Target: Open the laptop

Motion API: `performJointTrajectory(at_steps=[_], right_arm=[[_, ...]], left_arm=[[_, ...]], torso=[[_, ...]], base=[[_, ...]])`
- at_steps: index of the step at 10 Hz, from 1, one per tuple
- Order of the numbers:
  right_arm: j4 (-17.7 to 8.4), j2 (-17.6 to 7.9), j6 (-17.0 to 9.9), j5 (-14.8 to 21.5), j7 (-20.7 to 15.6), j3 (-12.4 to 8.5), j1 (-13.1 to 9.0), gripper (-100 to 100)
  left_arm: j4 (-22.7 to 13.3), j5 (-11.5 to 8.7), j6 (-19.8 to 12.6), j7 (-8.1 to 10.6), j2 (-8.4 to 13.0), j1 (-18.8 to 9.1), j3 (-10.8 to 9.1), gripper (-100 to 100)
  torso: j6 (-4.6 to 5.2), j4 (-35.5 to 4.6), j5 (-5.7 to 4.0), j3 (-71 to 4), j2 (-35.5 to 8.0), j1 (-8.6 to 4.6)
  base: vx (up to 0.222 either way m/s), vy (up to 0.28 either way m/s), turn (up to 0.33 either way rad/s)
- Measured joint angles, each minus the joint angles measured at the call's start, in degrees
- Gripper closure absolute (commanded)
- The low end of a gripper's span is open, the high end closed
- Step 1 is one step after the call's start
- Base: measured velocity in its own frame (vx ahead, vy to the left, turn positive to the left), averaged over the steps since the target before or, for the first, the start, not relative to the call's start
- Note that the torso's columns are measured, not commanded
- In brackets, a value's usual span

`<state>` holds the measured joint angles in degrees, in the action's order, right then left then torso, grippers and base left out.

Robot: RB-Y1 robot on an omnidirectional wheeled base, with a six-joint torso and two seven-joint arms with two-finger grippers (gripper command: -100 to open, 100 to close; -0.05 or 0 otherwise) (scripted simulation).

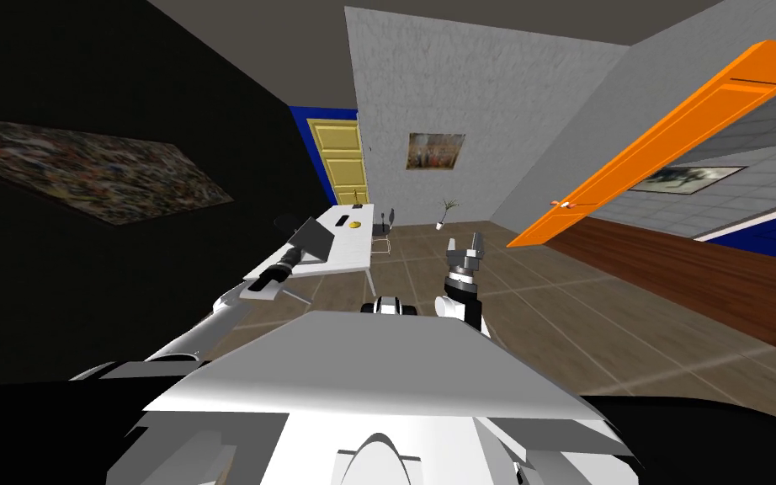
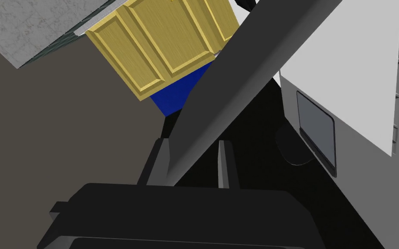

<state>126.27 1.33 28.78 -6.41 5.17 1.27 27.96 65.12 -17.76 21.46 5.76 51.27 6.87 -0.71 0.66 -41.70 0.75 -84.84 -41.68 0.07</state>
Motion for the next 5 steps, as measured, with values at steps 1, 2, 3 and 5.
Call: performJointTrajectory(at_steps=[1,2,3,5], right_arm=[[0.0,-0.01,0.0,0.0,0.0,-0.01,0.01,0],[0.0,0.0,0.0,0.0,0.0,-0.01,0.01,0],[0.0,0.0,0.0,0.0,0.0,0.0,0.0,0],[0.0,0.01,0.0,0.0,0.0,0.01,0.0,0]], left_arm=[[2.54,1.4,-1.64,-0.67,-1.12,0.9,-0.54,100],[5.64,2.87,-3.59,-1.28,-2.41,1.89,-1.14,100],[4.47,3.88,-3.26,-1.34,-3.86,0.0,0.0,100],[7.2,3.95,-4.03,-1.35,-4.7,1.19,-0.81,100]], torso=[[-0.28,0.02,-0.04,-0.04,0.04,0.2],[-0.26,0.04,0.0,-0.05,0.04,0.26],[0.02,0.1,0.05,-0.12,0.21,0.17],[0.05,0.11,-0.03,-0.12,0.17,-0.13]], base=[[0.026,0.105,0.1],[0.002,0.047,0.054],[-0.007,0.012,-0.014],[0.012,0.039,0.059]])
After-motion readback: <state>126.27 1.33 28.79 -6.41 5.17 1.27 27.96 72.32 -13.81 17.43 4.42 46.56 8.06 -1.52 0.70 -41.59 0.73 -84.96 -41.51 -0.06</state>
